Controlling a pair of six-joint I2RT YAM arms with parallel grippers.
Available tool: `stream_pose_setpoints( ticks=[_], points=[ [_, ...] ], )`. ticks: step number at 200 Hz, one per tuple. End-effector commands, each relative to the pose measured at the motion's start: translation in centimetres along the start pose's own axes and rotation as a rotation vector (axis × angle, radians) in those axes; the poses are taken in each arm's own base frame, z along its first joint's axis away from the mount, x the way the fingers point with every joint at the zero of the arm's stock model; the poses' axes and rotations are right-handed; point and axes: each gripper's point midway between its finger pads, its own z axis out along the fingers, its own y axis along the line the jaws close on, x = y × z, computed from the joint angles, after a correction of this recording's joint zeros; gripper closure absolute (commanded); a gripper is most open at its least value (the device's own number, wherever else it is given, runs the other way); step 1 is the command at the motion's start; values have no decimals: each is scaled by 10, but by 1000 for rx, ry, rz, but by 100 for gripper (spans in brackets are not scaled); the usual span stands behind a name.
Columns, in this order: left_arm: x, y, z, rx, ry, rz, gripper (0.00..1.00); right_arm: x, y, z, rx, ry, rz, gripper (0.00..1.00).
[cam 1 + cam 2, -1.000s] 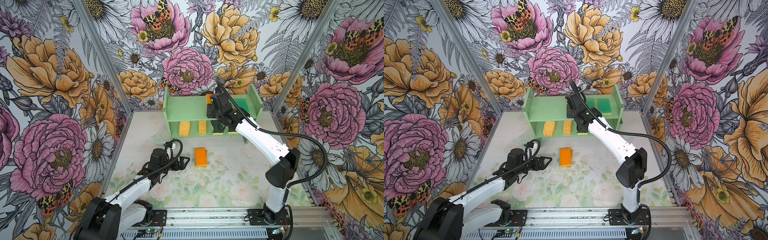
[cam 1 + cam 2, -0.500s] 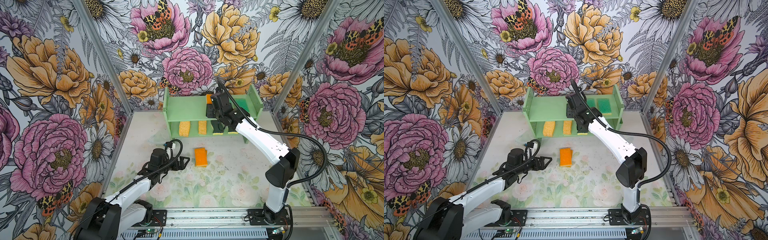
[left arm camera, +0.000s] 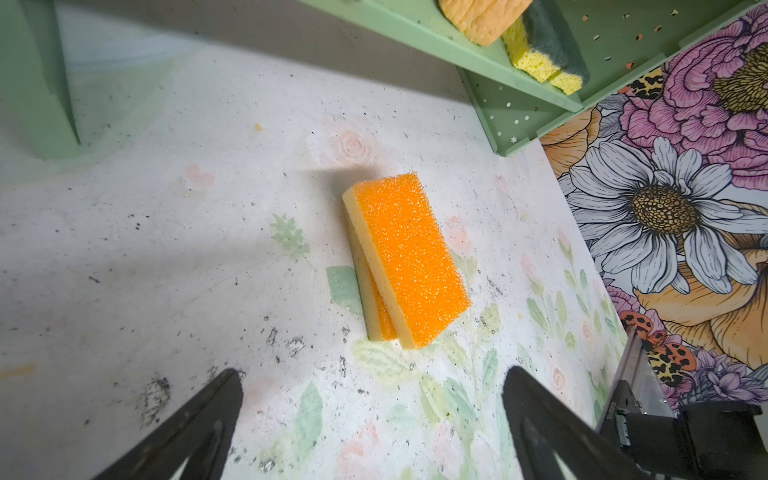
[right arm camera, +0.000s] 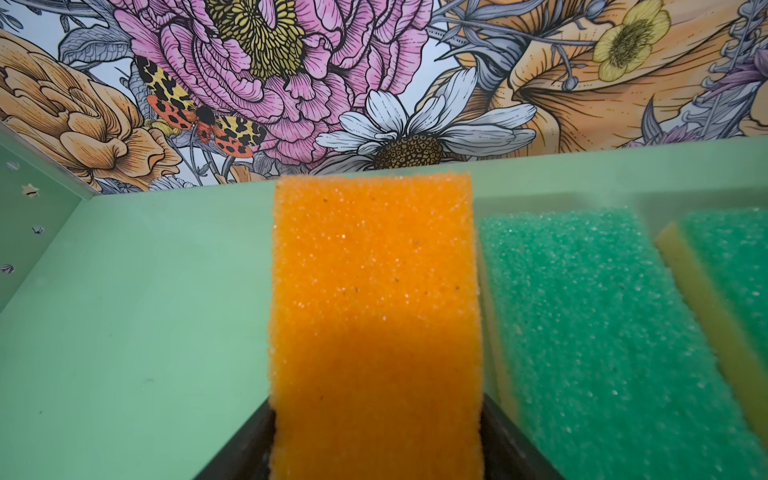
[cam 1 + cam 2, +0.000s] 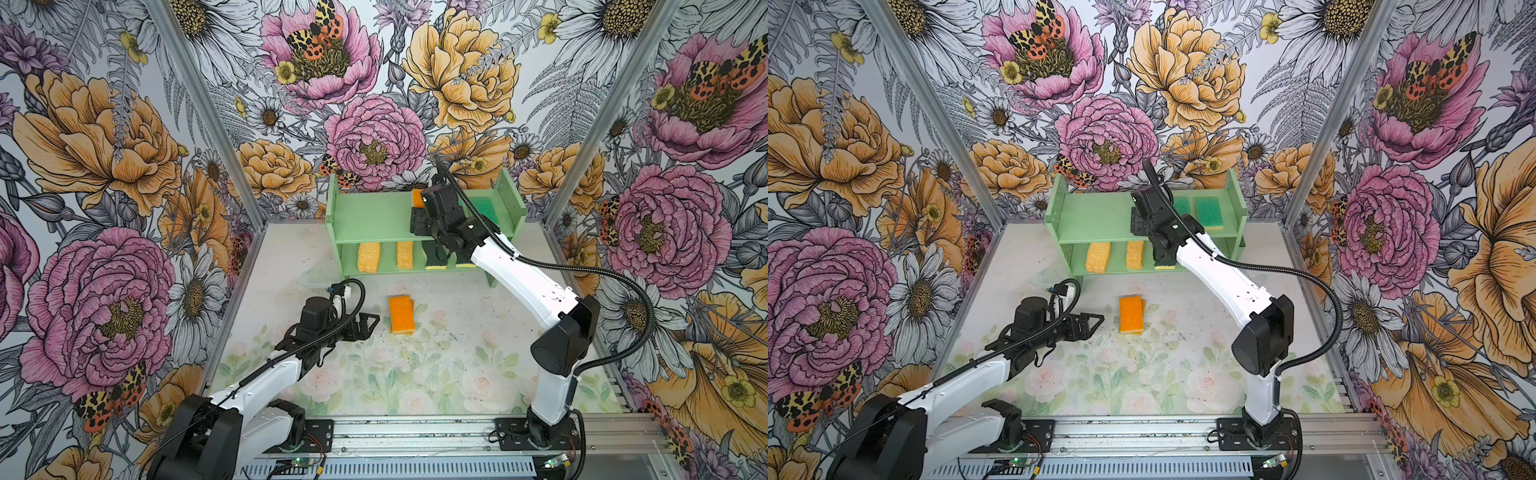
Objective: Place and organize the cleaning sponges onto the shelf
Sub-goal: 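Lower the orange sponge beside the green sponges and open the right gripper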
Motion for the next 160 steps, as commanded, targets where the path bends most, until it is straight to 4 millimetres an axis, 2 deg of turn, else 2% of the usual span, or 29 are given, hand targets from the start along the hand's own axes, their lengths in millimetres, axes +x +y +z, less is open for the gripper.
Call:
stream_pose_setpoints(
  ticks=[1,86,160],
  points=[
    [-9,-5,-3,16,-27,27,1,-2,0,4,6,-4,13,29],
    [-10,-5,-3,17,-28,28,1,-3,-1,4,21,-11,10,30],
    [-11,-6,-3,20,-28,28,1,-3,-1,5,23,-12,7,26]
  ],
)
